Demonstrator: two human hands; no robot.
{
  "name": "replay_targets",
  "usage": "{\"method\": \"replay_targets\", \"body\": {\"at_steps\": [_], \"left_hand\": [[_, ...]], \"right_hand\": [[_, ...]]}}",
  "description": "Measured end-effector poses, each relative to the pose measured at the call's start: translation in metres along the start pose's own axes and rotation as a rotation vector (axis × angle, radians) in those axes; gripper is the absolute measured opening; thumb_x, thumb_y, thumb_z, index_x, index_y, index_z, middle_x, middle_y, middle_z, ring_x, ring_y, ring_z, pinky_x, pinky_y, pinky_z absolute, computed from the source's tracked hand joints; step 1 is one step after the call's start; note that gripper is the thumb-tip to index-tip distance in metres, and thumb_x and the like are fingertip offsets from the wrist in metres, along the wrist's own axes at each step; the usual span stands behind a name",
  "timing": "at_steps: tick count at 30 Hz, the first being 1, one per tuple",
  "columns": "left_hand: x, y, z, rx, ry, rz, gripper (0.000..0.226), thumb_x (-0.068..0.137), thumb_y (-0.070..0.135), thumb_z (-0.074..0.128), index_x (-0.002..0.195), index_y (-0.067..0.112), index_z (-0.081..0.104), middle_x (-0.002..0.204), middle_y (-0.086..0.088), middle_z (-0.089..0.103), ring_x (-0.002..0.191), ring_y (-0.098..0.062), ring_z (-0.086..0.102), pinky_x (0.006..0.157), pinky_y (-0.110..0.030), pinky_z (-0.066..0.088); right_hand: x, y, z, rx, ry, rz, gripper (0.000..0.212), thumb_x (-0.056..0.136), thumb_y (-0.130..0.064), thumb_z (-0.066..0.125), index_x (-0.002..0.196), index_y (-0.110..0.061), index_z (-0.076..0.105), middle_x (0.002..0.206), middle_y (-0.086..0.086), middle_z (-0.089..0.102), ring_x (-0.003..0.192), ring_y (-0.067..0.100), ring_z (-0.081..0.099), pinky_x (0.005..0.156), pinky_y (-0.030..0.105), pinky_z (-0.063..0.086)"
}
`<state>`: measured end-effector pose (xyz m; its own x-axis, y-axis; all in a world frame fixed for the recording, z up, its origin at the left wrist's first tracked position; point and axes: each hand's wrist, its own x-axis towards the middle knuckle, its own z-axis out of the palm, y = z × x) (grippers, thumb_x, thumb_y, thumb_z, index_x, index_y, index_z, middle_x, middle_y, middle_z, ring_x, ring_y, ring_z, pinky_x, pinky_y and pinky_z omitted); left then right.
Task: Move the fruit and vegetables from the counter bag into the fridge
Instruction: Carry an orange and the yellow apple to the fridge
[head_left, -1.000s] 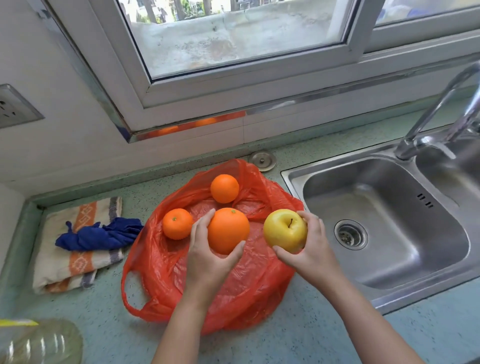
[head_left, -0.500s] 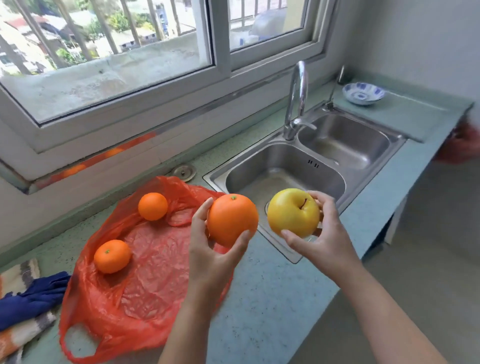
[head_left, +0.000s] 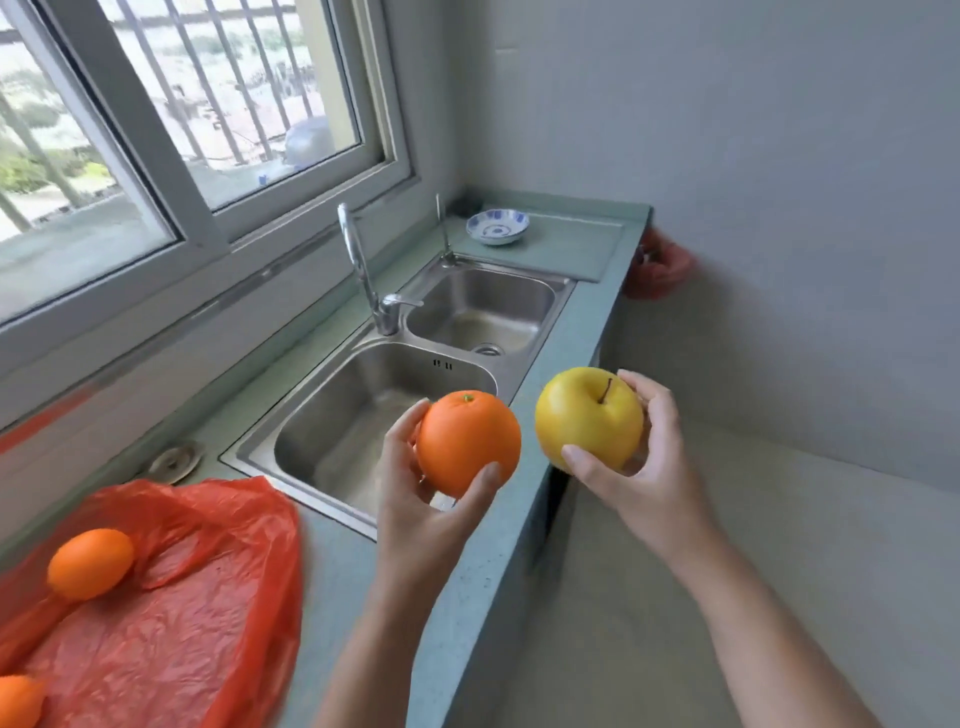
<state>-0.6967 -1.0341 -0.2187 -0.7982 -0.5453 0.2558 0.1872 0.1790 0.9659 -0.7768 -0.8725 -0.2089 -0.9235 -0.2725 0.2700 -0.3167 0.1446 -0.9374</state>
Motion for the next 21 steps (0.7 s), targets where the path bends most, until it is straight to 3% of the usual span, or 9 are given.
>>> {"method": "replay_targets", "body": {"at_steps": [3, 8, 13, 17, 21], "left_hand": [[0.004, 0.011, 0.057, 0.008, -0.062, 0.028, 0.069, 0.051, 0.046, 0.074, 0.114, 0.049, 0.043, 0.114, 0.012, 0.051, 0.092, -0.010, 0.061, 0.072, -0.029, 0.054], [0.002, 0.034, 0.173, -0.077, -0.188, 0.056, 0.066, 0.056, 0.028, 0.077, 0.113, 0.039, 0.045, 0.114, 0.008, 0.052, 0.084, 0.001, 0.061, 0.064, -0.014, 0.049], [-0.007, 0.054, 0.291, -0.140, -0.355, 0.096, 0.065, 0.055, 0.034, 0.077, 0.111, 0.043, 0.044, 0.111, 0.015, 0.051, 0.085, 0.008, 0.060, 0.066, -0.010, 0.047], [-0.027, 0.072, 0.382, -0.162, -0.496, 0.143, 0.060, 0.058, 0.032, 0.073, 0.108, 0.046, 0.042, 0.108, 0.019, 0.051, 0.084, 0.014, 0.057, 0.065, -0.007, 0.046], [-0.047, 0.081, 0.459, -0.200, -0.658, 0.128, 0.064, 0.053, 0.045, 0.075, 0.109, 0.045, 0.044, 0.110, 0.017, 0.053, 0.088, 0.010, 0.057, 0.064, -0.006, 0.045]], "right_hand": [[0.005, 0.008, -0.054, -0.030, 0.059, -0.006, 0.081, 0.053, -0.056, 0.067, 0.125, -0.037, 0.035, 0.128, -0.007, 0.045, 0.115, 0.011, 0.048, 0.092, 0.033, 0.046], [0.011, 0.019, -0.168, -0.048, 0.214, -0.007, 0.071, 0.050, -0.057, 0.068, 0.114, -0.051, 0.037, 0.116, -0.024, 0.050, 0.102, -0.001, 0.055, 0.082, 0.020, 0.048], [0.002, 0.032, -0.285, -0.123, 0.417, -0.012, 0.070, 0.049, -0.057, 0.068, 0.112, -0.047, 0.041, 0.123, -0.012, 0.050, 0.107, 0.005, 0.053, 0.080, 0.019, 0.047], [-0.018, 0.039, -0.372, -0.190, 0.585, -0.006, 0.067, 0.048, -0.057, 0.068, 0.109, -0.048, 0.042, 0.118, -0.020, 0.049, 0.105, 0.003, 0.054, 0.078, 0.019, 0.047], [-0.040, 0.044, -0.437, -0.214, 0.733, 0.016, 0.065, 0.050, -0.055, 0.070, 0.109, -0.049, 0.042, 0.118, -0.019, 0.051, 0.102, -0.001, 0.055, 0.077, 0.019, 0.047]]}}
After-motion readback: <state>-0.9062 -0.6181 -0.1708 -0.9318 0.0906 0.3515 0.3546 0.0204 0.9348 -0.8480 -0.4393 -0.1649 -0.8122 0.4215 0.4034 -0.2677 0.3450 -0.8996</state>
